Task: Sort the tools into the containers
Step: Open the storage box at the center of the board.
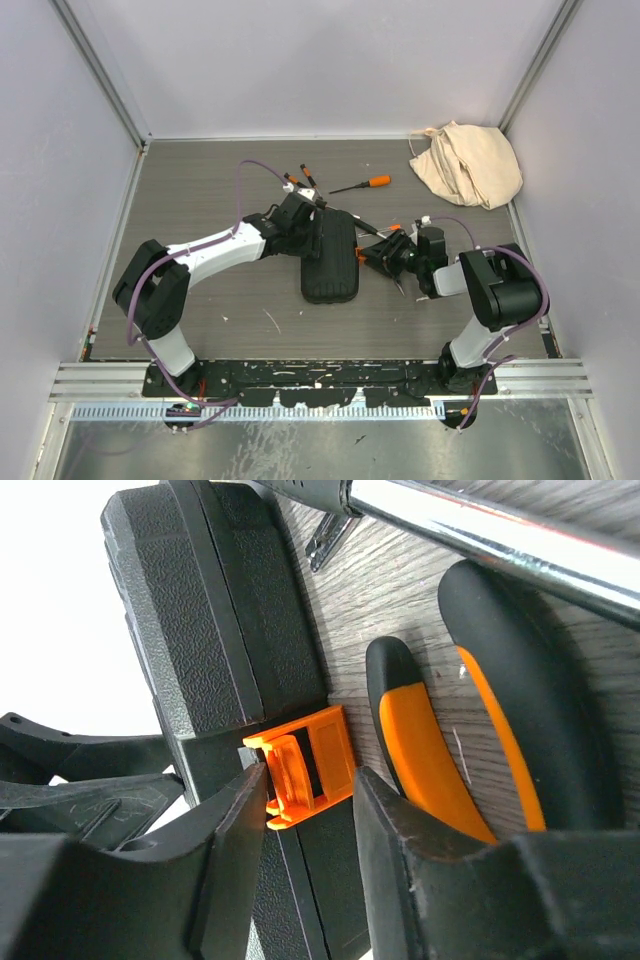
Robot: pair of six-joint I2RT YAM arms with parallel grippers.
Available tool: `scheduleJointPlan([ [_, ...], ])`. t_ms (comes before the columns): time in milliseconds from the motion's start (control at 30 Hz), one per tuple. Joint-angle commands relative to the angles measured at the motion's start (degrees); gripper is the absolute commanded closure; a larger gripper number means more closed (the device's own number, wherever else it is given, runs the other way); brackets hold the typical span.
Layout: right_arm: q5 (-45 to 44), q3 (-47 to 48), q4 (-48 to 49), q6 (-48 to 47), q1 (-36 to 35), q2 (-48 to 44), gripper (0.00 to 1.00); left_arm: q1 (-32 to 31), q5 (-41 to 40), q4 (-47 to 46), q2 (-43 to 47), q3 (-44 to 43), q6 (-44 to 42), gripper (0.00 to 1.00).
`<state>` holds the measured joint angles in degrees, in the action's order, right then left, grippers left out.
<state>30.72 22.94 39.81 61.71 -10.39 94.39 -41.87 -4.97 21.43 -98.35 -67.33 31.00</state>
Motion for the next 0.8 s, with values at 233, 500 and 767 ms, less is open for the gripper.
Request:
scheduleJointPlan([
  [233, 5.22, 0.29, 17.03, 6.43, -0.32, 5.01, 0.67, 0.41, -4.02, 9.01, -2.90, 1.61, -2.69, 0.45],
  [500, 5.32, 0.28, 15.73, 5.02, -0.38, 3.95, 0.86, 0.41, -3.82, 8.95, -2.96, 1.62, -2.62, 0.46],
  [767, -0.40, 3.72, -4.23, -5.57, -0.52, -3.64, 0.99, 0.40, -3.94, 10.13, -0.45, -0.33, -2.44, 0.44],
])
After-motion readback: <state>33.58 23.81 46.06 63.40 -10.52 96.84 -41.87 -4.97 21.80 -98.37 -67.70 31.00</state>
